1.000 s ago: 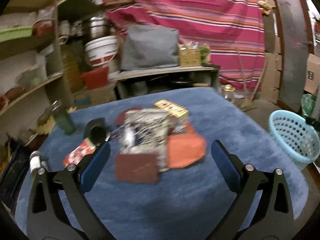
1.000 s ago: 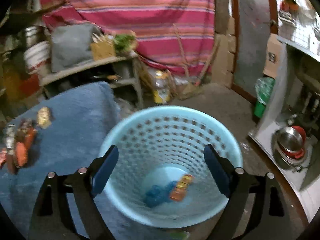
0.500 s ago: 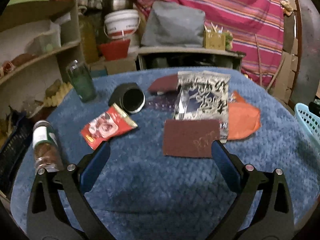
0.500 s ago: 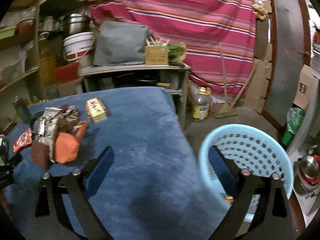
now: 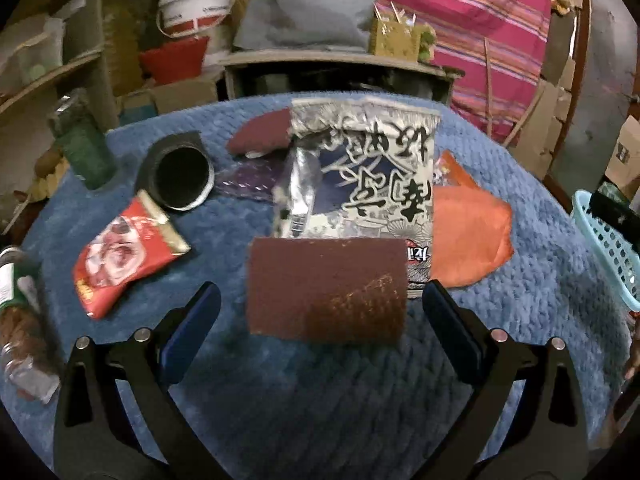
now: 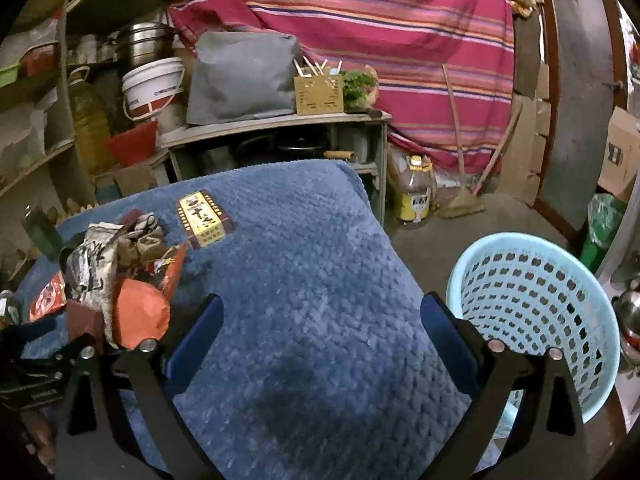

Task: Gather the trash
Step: 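Return to the table and grasp the brown scouring pad with the left tool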

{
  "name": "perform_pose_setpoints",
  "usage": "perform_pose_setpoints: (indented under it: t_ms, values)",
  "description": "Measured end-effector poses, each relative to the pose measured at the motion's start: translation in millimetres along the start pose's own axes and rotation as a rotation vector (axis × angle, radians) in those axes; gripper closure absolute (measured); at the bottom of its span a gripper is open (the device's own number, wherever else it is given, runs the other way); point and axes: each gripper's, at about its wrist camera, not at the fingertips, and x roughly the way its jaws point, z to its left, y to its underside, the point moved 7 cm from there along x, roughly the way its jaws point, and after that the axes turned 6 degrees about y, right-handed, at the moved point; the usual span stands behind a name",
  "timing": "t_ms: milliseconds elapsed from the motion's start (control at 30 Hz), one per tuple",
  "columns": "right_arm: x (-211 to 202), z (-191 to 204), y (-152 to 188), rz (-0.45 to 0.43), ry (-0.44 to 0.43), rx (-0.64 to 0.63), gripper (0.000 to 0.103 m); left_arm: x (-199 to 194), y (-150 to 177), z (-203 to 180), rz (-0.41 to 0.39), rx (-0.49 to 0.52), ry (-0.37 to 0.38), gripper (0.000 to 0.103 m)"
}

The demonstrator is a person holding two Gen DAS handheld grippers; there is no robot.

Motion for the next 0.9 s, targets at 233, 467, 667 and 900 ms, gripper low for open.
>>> perform_pose_setpoints:
  t_ms: [233, 467, 667, 900]
  values:
    - [7.6, 2.3, -0.8, 0.023, -0.014, 0.029, 0.006, 18.3, 1.5, 6.3, 0.079, -0.042, 0.012, 0.007]
    - [5.9, 23.1, 2.0, 0.022, -0.024, -0.013, 0.007, 11.7, 2.8, 9.0, 0.058, -0.056, 0.034, 0.02]
    - [3.8, 51.5, 5.3, 0.022, -0.053, -0.048, 0.007, -21.4, 8.3, 24.3, -0.005, -0.047, -0.06, 0.02]
    - [-0.3, 99.8, 14.5, 0.02, -0.099, -0.124, 0.007, -62.9, 8.6, 73.4, -0.105, -0.099, -0.183, 0.02]
